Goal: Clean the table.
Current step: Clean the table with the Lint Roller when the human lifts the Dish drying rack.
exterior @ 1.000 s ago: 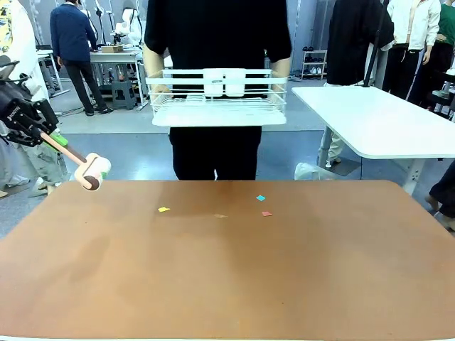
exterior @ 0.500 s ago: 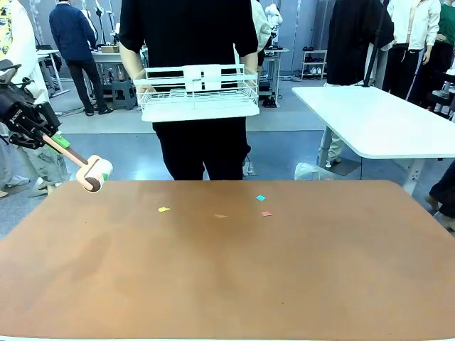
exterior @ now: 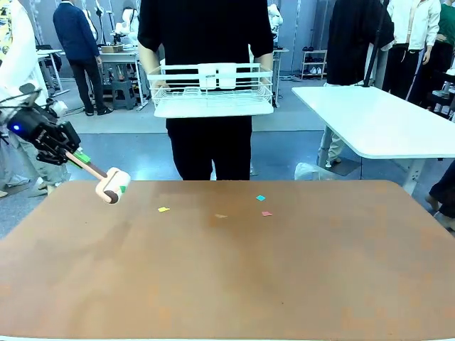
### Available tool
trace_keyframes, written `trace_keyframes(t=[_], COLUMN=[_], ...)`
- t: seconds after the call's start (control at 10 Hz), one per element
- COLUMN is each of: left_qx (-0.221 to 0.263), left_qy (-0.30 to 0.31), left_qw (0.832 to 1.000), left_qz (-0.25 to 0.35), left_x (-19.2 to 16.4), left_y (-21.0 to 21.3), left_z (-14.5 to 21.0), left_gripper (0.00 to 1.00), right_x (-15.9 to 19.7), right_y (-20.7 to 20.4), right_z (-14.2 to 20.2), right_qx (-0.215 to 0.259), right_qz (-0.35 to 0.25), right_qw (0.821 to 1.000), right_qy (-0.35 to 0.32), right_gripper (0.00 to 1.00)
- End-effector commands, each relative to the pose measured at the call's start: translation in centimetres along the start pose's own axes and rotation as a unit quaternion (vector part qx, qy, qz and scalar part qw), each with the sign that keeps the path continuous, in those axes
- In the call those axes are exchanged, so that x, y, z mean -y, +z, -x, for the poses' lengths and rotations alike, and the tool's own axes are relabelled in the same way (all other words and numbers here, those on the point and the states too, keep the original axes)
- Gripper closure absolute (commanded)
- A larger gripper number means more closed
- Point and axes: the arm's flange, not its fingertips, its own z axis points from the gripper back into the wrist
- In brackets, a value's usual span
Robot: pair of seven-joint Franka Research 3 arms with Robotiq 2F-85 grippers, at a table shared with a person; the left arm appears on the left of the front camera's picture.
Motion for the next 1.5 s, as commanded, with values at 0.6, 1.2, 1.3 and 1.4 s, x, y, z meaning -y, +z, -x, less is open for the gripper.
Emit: trace_keyframes(t=[0.6, 1.2, 1.3, 1.4], left_qx=[0.049, 0.036, 0.036, 0.032], left_qy=[0.008, 0.015, 0.015, 0.015], left_qw=[0.999, 0.999, 0.999, 0.999], left_qz=[0.004, -0.007, -0.007, -0.005], left_x=[-3.3, -3.6, -3.6, -3.6], left_y=[-3.7, -4.3, -4.3, -4.3], left_z=[-4.9, -4.8, -4.8, -4.9], left_gripper=[0.78, 0.78, 0.78, 0.78], right_x=[-0.3, -0.3, -0.3, -0.3], right_y=[0.1, 0.1, 0.1, 0.1], right_z=[0.1, 0.1, 0.1, 0.1], right_qx=[0.001, 0.001, 0.001, 0.001], right_qz=[-0.004, -0.004, -0.004, -0.004], right_qw=[1.0, 1.0, 1.0, 1.0], right_qy=[0.002, 0.002, 0.002, 0.002], right_gripper=[0.0, 0.0, 0.0, 0.0])
